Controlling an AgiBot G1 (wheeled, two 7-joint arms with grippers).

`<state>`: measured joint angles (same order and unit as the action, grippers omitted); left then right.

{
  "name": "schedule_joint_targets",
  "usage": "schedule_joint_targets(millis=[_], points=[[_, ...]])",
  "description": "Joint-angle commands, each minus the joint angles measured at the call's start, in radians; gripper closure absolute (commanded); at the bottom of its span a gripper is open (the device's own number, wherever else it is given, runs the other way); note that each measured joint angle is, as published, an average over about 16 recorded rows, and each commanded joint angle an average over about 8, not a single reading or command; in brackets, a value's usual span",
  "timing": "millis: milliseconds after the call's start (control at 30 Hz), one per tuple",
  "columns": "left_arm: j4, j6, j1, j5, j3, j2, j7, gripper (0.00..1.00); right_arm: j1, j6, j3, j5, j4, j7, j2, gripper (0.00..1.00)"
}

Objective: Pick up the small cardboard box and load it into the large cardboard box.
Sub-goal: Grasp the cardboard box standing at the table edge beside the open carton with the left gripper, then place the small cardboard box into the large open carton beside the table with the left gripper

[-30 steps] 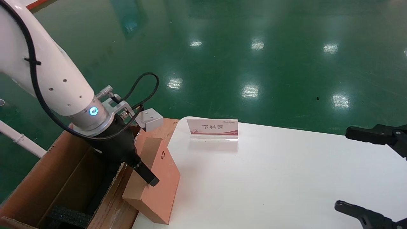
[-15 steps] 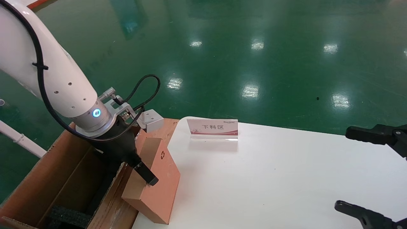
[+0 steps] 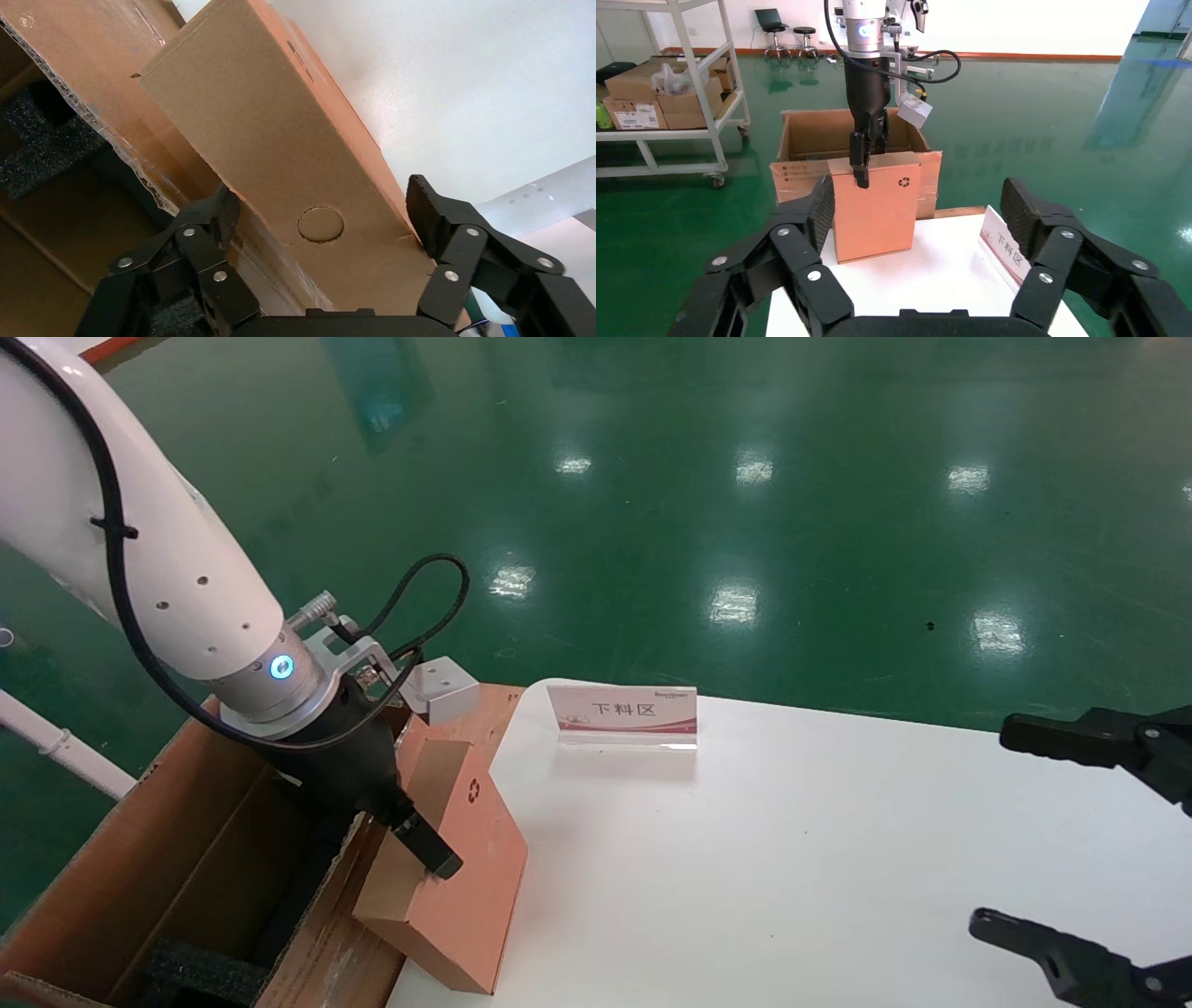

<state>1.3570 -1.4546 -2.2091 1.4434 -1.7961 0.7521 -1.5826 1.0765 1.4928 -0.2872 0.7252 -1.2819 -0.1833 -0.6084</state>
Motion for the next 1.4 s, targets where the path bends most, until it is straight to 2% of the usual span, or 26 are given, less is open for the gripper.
schedule_joint_targets(millis=[33,867,1100,1400], points=[[0.0,0.0,0.0,0.0,0.0,0.0,0.0,1.0,0.0,0.0,0.0,0.0,0.0,0.0,0.0,1.0],[-0.02,0.002,-0.021,0.009,0.009,0.001,0.017,1.0,0.0,0.0,0.0,0.0,0.0,0.0,0.0,1.0],[-0.068,-0.007,-0.165,0.031,0.071,0.011,0.054,1.0,0.0,0.0,-0.001,0.0,0.001,0.0,0.0,1.0],[-0.228,-0.073,-0.371,0.04,0.144,0.083,0.183,1.0,0.001,0.0,-0.001,0.0,0.001,0.001,0.0,1.0]])
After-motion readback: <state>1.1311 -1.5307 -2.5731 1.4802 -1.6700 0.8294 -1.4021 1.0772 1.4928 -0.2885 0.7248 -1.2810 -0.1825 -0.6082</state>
